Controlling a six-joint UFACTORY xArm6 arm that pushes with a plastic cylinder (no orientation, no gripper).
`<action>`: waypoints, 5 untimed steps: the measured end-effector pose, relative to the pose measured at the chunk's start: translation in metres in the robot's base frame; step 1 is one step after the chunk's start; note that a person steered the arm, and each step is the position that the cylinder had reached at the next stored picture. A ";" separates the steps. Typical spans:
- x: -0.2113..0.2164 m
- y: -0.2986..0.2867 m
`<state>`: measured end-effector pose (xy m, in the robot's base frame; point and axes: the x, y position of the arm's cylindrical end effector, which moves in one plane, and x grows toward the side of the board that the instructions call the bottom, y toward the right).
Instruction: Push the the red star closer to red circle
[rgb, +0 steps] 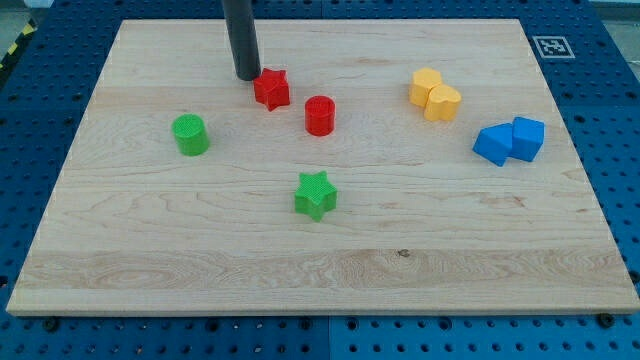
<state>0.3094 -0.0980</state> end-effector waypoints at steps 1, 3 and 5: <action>0.002 0.001; 0.025 0.033; 0.043 0.056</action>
